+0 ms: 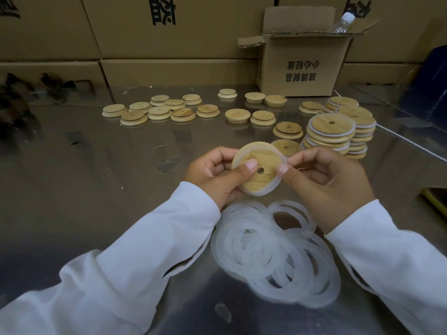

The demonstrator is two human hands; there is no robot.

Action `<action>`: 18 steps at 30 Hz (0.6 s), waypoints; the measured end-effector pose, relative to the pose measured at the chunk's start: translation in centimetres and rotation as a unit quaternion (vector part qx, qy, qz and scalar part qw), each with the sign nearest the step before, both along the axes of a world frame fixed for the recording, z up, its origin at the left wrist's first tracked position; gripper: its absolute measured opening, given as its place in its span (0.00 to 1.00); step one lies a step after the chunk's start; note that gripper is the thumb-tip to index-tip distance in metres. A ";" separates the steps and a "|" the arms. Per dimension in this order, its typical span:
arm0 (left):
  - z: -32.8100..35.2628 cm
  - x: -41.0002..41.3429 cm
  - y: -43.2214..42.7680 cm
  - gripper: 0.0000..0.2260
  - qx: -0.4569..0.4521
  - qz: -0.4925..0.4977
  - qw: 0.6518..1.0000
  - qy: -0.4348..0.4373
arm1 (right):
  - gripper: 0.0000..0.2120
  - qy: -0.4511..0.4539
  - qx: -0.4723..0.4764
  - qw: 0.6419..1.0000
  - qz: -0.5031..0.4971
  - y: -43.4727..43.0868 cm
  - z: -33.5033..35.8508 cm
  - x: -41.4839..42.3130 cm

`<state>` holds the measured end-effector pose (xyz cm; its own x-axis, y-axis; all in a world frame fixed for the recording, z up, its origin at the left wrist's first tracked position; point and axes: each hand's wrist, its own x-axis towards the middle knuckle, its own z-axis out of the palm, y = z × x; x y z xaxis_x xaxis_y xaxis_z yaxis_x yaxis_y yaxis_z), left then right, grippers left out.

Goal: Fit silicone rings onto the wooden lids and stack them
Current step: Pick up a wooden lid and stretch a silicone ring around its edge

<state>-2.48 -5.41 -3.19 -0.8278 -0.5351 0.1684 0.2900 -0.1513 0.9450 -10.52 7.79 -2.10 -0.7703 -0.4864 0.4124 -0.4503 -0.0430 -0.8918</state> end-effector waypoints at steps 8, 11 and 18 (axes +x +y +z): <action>-0.3 0.0 0.0 0.09 -0.047 -0.010 0.998 -0.038 | 0.07 0.059 0.019 0.997 -0.042 0.0 -0.2 0.0; -0.3 0.1 -0.2 0.06 -0.090 -0.002 0.995 -0.044 | 0.07 0.089 0.047 0.995 -0.029 0.0 -0.2 0.1; 0.6 0.2 -0.7 0.06 -0.146 -0.009 0.989 -0.034 | 0.08 0.051 0.064 0.997 -0.012 0.3 0.4 -0.5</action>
<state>-2.31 -6.10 -2.63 -0.8515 -0.4571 0.2571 0.2239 0.1264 0.9664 -11.04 8.05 -1.71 -0.7400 -0.5216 0.4247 -0.5379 0.0798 -0.8392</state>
